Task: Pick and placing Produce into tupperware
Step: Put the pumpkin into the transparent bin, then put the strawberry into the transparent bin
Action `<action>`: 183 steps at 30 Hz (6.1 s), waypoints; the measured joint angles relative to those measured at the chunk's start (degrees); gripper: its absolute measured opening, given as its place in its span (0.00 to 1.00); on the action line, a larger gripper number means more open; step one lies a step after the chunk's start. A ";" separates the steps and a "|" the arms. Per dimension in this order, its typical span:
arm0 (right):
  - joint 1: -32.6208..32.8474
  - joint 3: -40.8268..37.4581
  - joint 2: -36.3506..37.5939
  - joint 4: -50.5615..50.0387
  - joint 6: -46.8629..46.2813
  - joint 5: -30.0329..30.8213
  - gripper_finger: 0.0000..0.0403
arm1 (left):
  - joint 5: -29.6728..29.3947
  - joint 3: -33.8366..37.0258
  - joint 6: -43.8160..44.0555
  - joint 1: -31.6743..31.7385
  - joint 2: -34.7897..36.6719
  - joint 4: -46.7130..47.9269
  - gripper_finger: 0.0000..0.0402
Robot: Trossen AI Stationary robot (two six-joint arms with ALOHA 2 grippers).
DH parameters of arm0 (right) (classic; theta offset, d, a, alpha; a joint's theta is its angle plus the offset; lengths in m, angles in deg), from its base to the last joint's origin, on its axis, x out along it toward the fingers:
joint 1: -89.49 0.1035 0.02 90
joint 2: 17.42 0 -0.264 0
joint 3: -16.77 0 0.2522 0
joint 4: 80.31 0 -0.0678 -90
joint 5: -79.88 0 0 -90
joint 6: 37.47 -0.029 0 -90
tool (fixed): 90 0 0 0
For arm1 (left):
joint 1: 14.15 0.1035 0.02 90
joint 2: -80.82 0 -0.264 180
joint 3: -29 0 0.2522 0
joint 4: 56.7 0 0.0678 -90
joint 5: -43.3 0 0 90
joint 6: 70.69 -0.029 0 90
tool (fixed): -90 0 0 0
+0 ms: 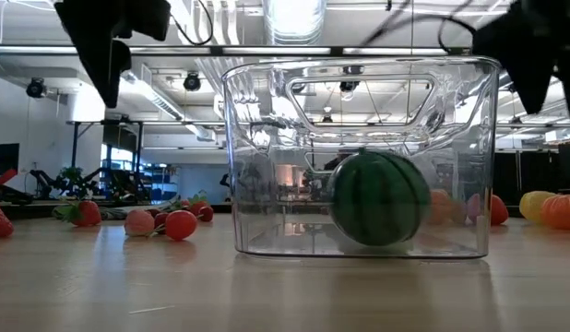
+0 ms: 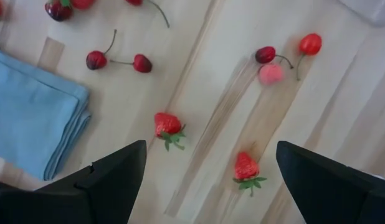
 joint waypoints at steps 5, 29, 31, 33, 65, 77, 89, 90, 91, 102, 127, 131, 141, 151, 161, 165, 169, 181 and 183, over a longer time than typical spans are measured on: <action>-0.21 -9.22 4.35 4.43 -9.68 -0.61 0.82 | 0.12 1.61 -0.05 0.00 0.00 -0.21 0.85; -0.81 -13.61 -4.17 8.48 -45.45 9.08 0.81 | -7.05 3.76 -1.61 0.04 -0.13 -2.07 0.85; -0.98 -13.57 -5.19 8.63 -45.86 7.03 0.81 | -9.04 3.76 -1.60 0.05 -0.13 -3.07 0.85; -0.98 -13.33 -6.42 8.62 -45.82 6.25 0.81 | -10.97 3.76 -1.67 0.09 -0.13 -4.48 0.85; -2.07 -13.85 -24.07 9.14 -44.99 7.33 0.81 | -14.92 3.87 -5.20 0.09 -0.11 -5.96 0.85; -2.09 -14.68 -24.00 12.43 -45.05 8.41 0.64 | -14.92 3.87 -5.18 0.09 -0.09 -5.94 0.85; -2.01 -12.38 -22.88 14.10 -43.01 7.36 0.63 | -14.92 3.87 -5.16 0.09 -0.09 -5.94 0.85; -2.01 -11.90 -22.56 13.86 -42.16 7.37 0.64 | -14.92 3.87 -5.16 0.09 -0.09 -5.94 0.85; -1.94 -11.25 -22.25 13.48 -41.23 7.50 0.64 | -14.92 3.87 -5.16 0.09 -0.09 -5.94 0.85; 1.78 3.23 -17.99 13.15 -28.97 15.36 0.57 | -14.92 3.87 -4.88 0.10 -0.09 -6.63 0.85; 2.08 31.46 -31.82 22.44 10.95 22.53 0.79 | -9.27 3.78 2.13 -0.26 -0.07 -6.96 0.85; 2.08 33.32 -30.05 20.85 13.96 25.68 0.85 | -8.78 3.80 2.62 -0.45 -0.07 -6.86 0.85; -0.38 36.03 -20.78 20.09 15.02 30.38 0.87 | -0.14 8.34 21.53 -0.55 0.38 -1.27 0.85; -9.83 36.71 -12.69 34.94 42.35 35.00 0.86 | 6.61 19.74 16.24 -1.57 2.25 -7.20 0.85; -25.53 38.04 -5.54 35.44 60.08 38.20 0.85 | 12.30 20.78 20.39 -1.62 -0.21 -17.77 0.85; -30.48 38.04 -4.70 35.50 67.58 36.90 0.85 | 16.76 20.78 26.06 -1.64 -3.55 -21.66 0.85; -35.52 38.04 -4.77 35.82 70.13 31.55 0.84 | 23.17 20.56 27.34 -2.06 -7.39 -22.44 0.85; -41.33 38.00 -6.63 35.43 69.26 18.49 0.82 | 25.26 20.26 25.34 -3.20 -14.51 -17.96 0.85; -41.31 38.00 -7.03 35.45 69.22 18.51 0.82 | 25.19 20.26 25.35 -3.23 -15.17 -17.94 0.85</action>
